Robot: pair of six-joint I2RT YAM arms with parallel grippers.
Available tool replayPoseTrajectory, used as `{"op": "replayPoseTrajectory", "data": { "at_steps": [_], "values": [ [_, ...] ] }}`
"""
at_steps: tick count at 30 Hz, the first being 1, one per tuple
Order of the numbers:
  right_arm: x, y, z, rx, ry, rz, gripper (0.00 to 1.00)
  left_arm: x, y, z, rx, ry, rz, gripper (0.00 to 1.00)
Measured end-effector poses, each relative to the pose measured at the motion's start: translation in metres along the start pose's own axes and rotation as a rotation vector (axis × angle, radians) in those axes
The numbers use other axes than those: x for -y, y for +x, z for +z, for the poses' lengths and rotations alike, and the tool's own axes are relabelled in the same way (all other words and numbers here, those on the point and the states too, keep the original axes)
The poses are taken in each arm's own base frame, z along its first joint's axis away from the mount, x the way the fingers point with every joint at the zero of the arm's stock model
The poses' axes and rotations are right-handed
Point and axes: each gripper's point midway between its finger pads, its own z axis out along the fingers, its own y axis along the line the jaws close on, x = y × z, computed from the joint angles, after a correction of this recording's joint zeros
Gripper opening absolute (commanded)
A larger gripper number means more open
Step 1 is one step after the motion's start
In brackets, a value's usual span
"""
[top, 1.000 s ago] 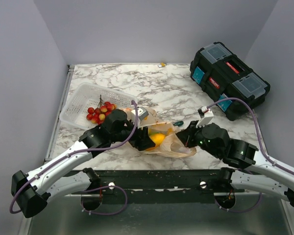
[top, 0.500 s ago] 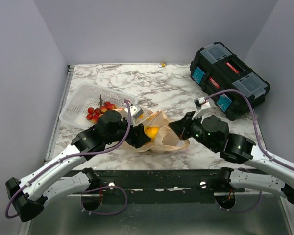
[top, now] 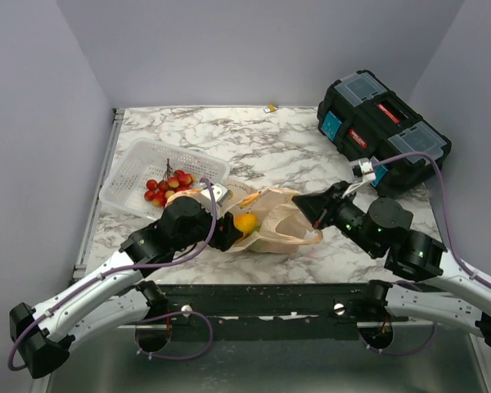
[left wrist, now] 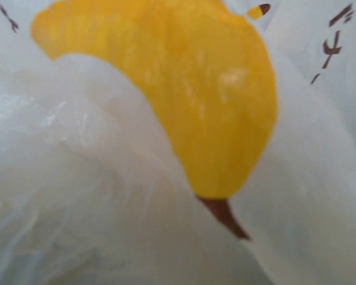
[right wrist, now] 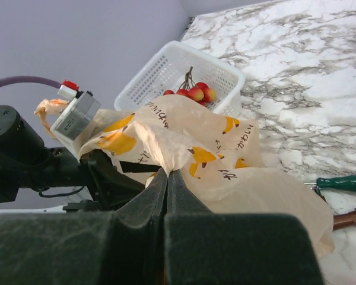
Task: Take the fake fruits out of the plastic bag
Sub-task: Take out the fake fruit from the plastic bag.
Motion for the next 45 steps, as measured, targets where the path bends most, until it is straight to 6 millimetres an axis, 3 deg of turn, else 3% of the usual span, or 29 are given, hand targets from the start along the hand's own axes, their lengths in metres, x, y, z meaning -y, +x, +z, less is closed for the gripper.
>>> {"op": "replayPoseTrajectory", "data": {
  "at_steps": [8,13,17,24,30,35,42,45],
  "values": [
    [0.039,0.012,-0.021,0.011,0.127,0.038,0.01,-0.013,0.029,0.011,0.094,0.026,0.083,0.0],
    [0.056,0.011,-0.036,0.047,0.173,0.084,0.01,-0.004,0.012,0.009,0.172,0.071,0.116,0.0],
    [0.064,0.007,-0.042,0.08,0.202,0.108,0.01,0.003,0.011,0.009,0.178,0.107,0.133,0.0],
    [0.06,0.017,-0.025,0.044,0.205,0.054,0.01,0.032,0.01,0.001,0.173,0.265,0.142,0.0],
    [0.056,0.046,0.0,-0.059,0.202,-0.008,0.01,0.078,-0.024,-0.031,0.223,0.478,0.163,0.0],
    [0.052,0.043,0.0,-0.049,0.188,-0.001,0.01,0.113,-0.043,-0.063,0.256,0.655,0.198,0.0],
    [0.052,0.034,-0.006,-0.018,0.182,0.012,0.01,0.131,-0.051,-0.088,0.251,0.754,0.227,0.0],
    [0.053,0.032,-0.008,-0.01,0.186,0.014,0.01,0.129,-0.071,-0.103,0.309,0.69,0.251,0.0]
  ]
}}
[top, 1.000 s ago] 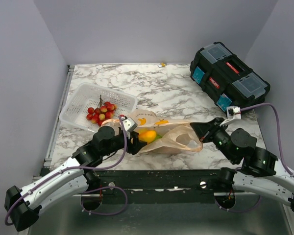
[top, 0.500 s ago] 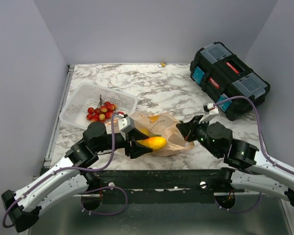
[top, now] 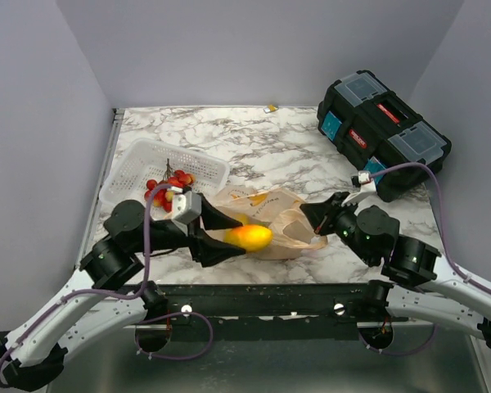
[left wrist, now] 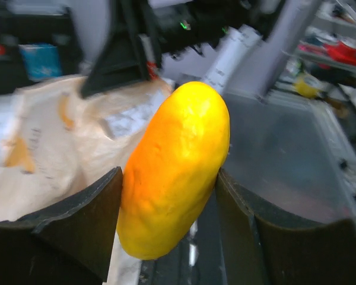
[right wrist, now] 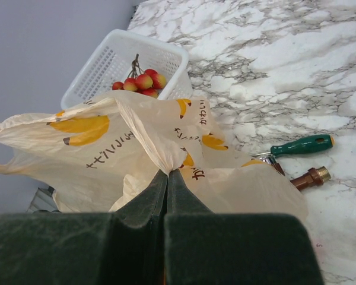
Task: Take the fake fruits out of the plastic bag
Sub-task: Take out the fake fruit from the plastic bag, then place the fake fruit in the bin.
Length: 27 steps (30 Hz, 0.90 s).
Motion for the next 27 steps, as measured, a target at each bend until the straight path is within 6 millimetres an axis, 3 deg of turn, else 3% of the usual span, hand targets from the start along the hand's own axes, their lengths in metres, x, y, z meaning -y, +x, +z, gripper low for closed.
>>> {"op": "replayPoseTrajectory", "data": {
  "at_steps": [2,6,10,14,19,24,27],
  "values": [
    [0.001,0.0,-0.001,0.002,0.003,0.0,0.01,-0.005,-0.023,-0.007,0.049,-0.08,0.046,0.0],
    [0.002,-0.002,-0.002,0.005,0.004,0.004,0.01,-0.047,-0.089,-0.041,0.212,-0.466,0.101,0.0],
    [0.003,-0.005,-0.006,0.015,0.0,0.011,0.01,-0.099,-0.118,-0.092,0.319,-0.881,0.111,0.0],
    [0.005,-0.007,-0.011,0.02,0.002,0.015,0.01,-0.149,-0.11,-0.126,0.269,-1.187,0.106,0.0],
    [0.011,-0.008,-0.015,0.023,0.017,0.014,0.01,-0.215,-0.081,-0.172,0.157,-1.502,0.017,0.0],
    [0.017,-0.009,-0.019,0.028,0.037,0.011,0.01,-0.256,-0.048,-0.203,0.156,-1.617,-0.181,0.0],
    [0.021,-0.011,-0.022,0.028,0.054,0.005,0.01,-0.278,-0.019,-0.205,0.15,-1.622,-0.334,0.0]
  ]
}}
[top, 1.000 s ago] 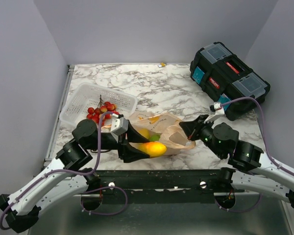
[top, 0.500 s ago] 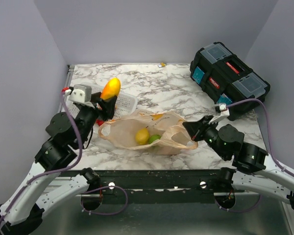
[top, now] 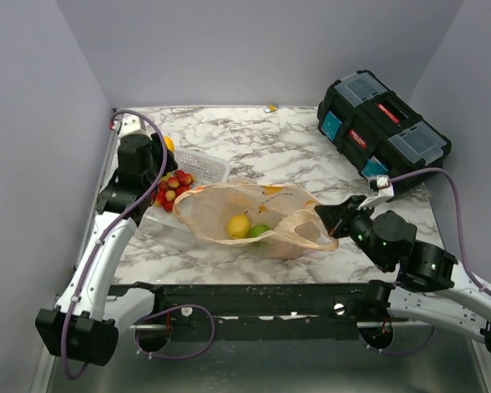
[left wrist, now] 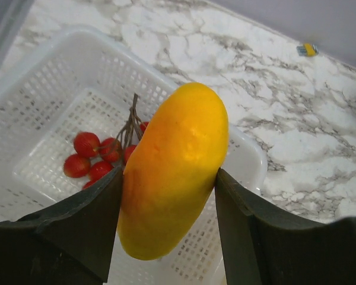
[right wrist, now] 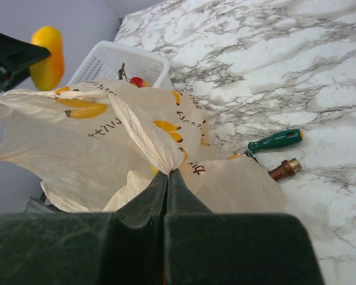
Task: Take the fake fruits out of the plastic bag
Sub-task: Place the fake fruit in the bin.
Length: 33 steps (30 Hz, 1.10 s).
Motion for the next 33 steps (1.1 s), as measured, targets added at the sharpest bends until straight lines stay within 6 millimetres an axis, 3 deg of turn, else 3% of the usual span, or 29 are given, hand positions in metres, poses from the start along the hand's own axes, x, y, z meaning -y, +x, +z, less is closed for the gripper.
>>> {"op": "replayPoseTrajectory", "data": {
  "at_steps": [5,9,18,21,24,26,31,33],
  "values": [
    [0.004,-0.006,-0.004,0.018,0.01,0.007,0.01,-0.002,0.069,0.028,-0.206,0.014,-0.052,0.0],
    [0.005,-0.008,-0.005,0.027,0.013,0.012,0.01,-0.003,0.116,0.039,-0.343,0.03,-0.061,0.0],
    [0.005,-0.008,-0.005,0.026,0.013,0.011,0.01,0.009,0.175,0.057,-0.531,0.067,-0.047,0.03],
    [0.004,-0.009,-0.006,0.029,0.009,0.015,0.01,0.008,0.188,0.059,-0.577,0.056,-0.046,0.14],
    [0.004,-0.01,-0.008,0.034,0.005,0.019,0.01,0.009,0.184,0.055,-0.568,0.055,-0.057,0.3],
    [0.004,-0.01,-0.008,0.034,0.005,0.019,0.01,0.011,0.169,0.049,-0.523,0.065,-0.061,0.38],
    [0.003,-0.008,-0.007,0.024,-0.003,0.014,0.01,0.025,0.102,0.012,-0.32,0.153,-0.083,0.52],
    [0.001,-0.005,-0.006,0.008,-0.012,0.003,0.01,0.032,0.066,-0.017,-0.206,0.223,-0.075,0.56]
  ]
}}
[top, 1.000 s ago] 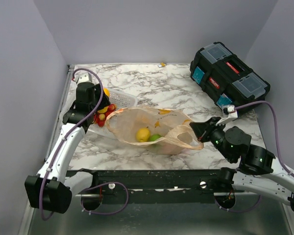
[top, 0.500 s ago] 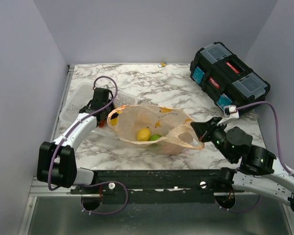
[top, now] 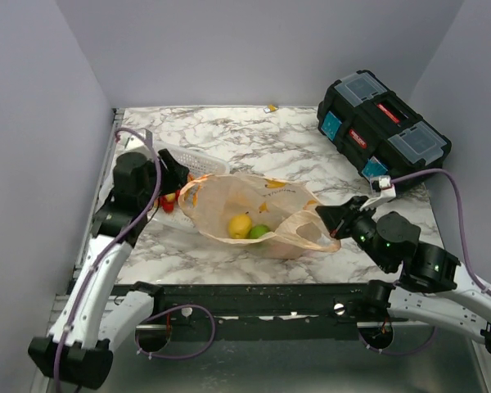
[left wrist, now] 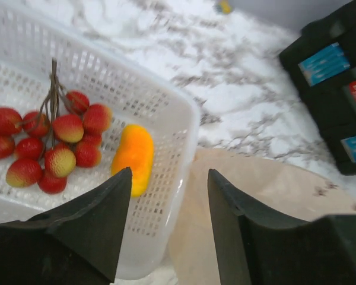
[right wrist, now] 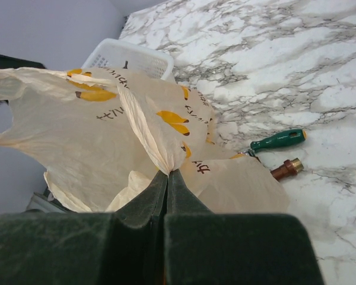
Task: Take the fake fruits out of the plastic bag
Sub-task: Place the fake fruit in the bin, then take out the fake fruit from the plastic bag.
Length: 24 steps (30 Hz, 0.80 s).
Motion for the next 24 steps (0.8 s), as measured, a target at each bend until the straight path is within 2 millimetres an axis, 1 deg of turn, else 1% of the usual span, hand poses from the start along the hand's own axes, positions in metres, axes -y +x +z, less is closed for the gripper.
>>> {"op": "replayPoseTrajectory", "data": {
  "at_steps": [2,4,5,7,9,11,12,13,15,17,19,20,21,22,23,24],
  "values": [
    [-0.002,0.004,0.002,-0.017,-0.004,-0.011,0.01,0.017,-0.026,-0.034,0.105,0.081,0.033,0.59],
    [-0.003,0.01,0.005,-0.037,-0.005,-0.027,0.01,0.034,-0.041,-0.062,0.18,0.167,0.071,0.59],
    [-0.003,0.012,0.006,-0.046,-0.006,-0.034,0.01,0.045,-0.047,-0.081,0.221,0.235,0.099,0.59],
    [-0.004,0.017,0.009,-0.063,-0.005,-0.049,0.01,0.067,-0.053,-0.112,0.274,0.365,0.149,0.59],
    [-0.005,0.02,0.011,-0.077,-0.004,-0.062,0.01,0.095,-0.056,-0.141,0.311,0.529,0.206,0.6],
    [-0.006,0.022,0.013,-0.085,-0.003,-0.071,0.01,0.121,-0.052,-0.163,0.322,0.693,0.257,0.6],
    [-0.006,0.022,0.014,-0.087,-0.002,-0.074,0.01,0.13,-0.047,-0.169,0.316,0.752,0.275,0.61],
    [-0.007,0.021,0.014,-0.086,-0.003,-0.076,0.01,0.141,-0.038,-0.177,0.299,0.836,0.301,0.61],
    [-0.009,0.019,0.014,-0.084,-0.005,-0.078,0.01,0.162,-0.009,-0.194,0.221,1.005,0.364,0.6],
    [-0.009,0.019,0.015,-0.083,-0.006,-0.079,0.01,0.176,0.015,-0.207,0.152,1.118,0.407,0.58],
    [-0.009,0.019,0.014,-0.083,-0.006,-0.078,0.01,0.189,0.04,-0.219,0.089,1.217,0.465,0.58],
    [-0.009,0.019,0.014,-0.082,-0.007,-0.078,0.01,0.195,0.052,-0.221,0.056,1.248,0.49,0.58],
    [-0.009,0.019,0.014,-0.081,-0.008,-0.077,0.01,0.2,0.066,-0.22,0.023,1.262,0.52,0.58],
    [-0.009,0.018,0.014,-0.081,-0.01,-0.076,0.01,0.203,0.076,-0.215,0.004,1.256,0.543,0.57],
    [-0.01,0.018,0.013,-0.082,-0.013,-0.075,0.01,0.204,0.085,-0.207,-0.015,1.235,0.559,0.57],
    [-0.01,0.019,0.013,-0.085,-0.017,-0.075,0.01,0.204,0.095,-0.193,-0.034,1.187,0.579,0.56]
  ]
}}
